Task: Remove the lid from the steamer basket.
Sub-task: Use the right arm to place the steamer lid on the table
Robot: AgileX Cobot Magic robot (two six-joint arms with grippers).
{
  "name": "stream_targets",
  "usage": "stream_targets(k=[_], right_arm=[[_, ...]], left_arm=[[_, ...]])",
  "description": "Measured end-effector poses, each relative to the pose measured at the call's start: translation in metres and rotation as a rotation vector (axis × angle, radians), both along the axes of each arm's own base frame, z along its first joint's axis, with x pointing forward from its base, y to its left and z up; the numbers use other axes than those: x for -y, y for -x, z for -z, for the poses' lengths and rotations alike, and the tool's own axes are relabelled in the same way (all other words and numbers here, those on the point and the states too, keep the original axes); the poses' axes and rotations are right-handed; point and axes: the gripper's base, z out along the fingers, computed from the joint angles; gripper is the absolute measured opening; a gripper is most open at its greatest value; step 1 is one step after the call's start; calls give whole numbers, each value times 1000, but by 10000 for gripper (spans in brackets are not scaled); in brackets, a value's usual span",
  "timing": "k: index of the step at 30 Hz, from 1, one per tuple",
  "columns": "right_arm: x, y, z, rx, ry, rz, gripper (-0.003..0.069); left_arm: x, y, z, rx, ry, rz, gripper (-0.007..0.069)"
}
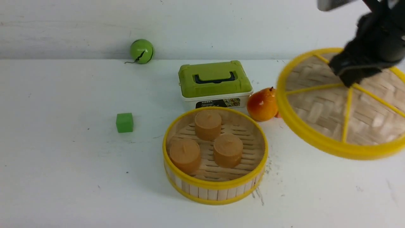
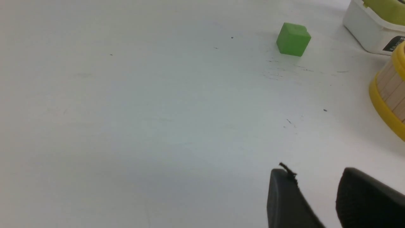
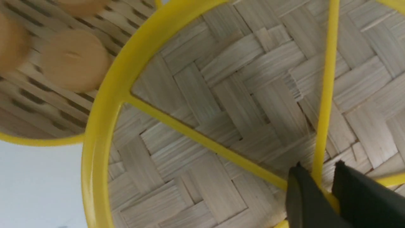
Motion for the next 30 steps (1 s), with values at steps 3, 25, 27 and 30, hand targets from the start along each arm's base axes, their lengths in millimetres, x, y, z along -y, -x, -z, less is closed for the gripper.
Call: stream_targets(k=[3, 25, 27, 30], right_arm=[[22, -7, 38, -33, 1, 73, 107], [27, -52, 181, -123, -47, 175, 186], [27, -51, 177, -116, -56, 187, 253], [28, -46, 163, -103, -68, 193, 329]], left_arm=[[0, 0, 0, 0, 0, 0, 239], [0, 0, 0, 0, 0, 0, 239], [0, 0, 0, 0, 0, 0, 239], [0, 0, 0, 0, 0, 0, 239]])
